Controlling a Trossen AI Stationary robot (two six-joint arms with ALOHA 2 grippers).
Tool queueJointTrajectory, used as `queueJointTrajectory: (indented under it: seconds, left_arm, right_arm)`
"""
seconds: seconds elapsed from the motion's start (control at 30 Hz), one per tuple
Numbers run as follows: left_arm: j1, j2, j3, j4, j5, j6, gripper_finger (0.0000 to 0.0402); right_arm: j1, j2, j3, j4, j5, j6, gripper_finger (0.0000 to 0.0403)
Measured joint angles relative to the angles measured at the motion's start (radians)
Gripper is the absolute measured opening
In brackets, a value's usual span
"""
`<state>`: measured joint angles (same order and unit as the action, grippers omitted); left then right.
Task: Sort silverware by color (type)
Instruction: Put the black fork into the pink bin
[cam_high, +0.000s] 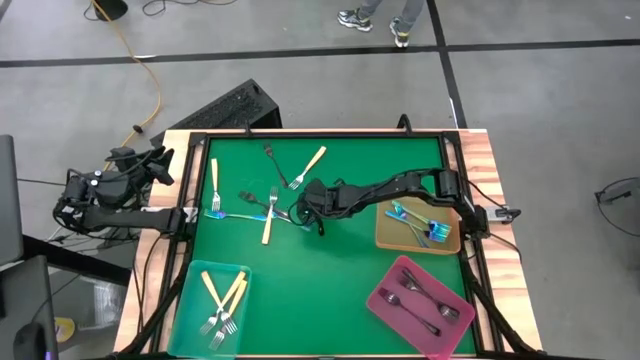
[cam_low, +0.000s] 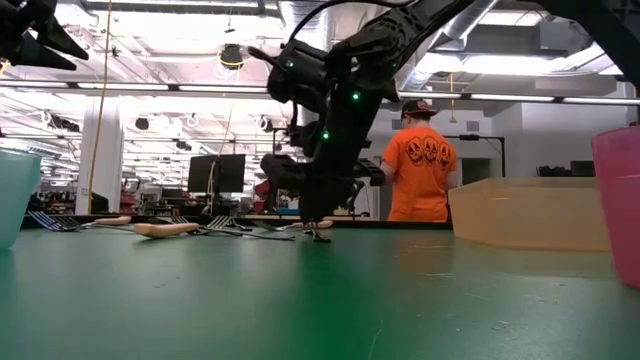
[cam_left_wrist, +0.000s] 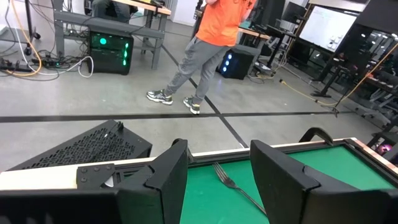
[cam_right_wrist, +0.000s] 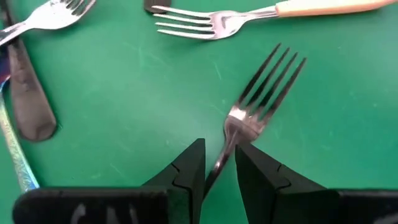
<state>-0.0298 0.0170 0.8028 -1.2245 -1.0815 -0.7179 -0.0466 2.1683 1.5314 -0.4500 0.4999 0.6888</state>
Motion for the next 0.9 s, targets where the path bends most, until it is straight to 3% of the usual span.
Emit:
queueJointTrajectory:
  seconds: [0.9]
  left_arm:
    - [0.0, 0.0, 0.0, 0.0, -0.001, 0.0, 0.0158]
  right_arm:
    - [0.004, 0.069, 0.005, 0.02, -0.028, 0.02, 0.0098]
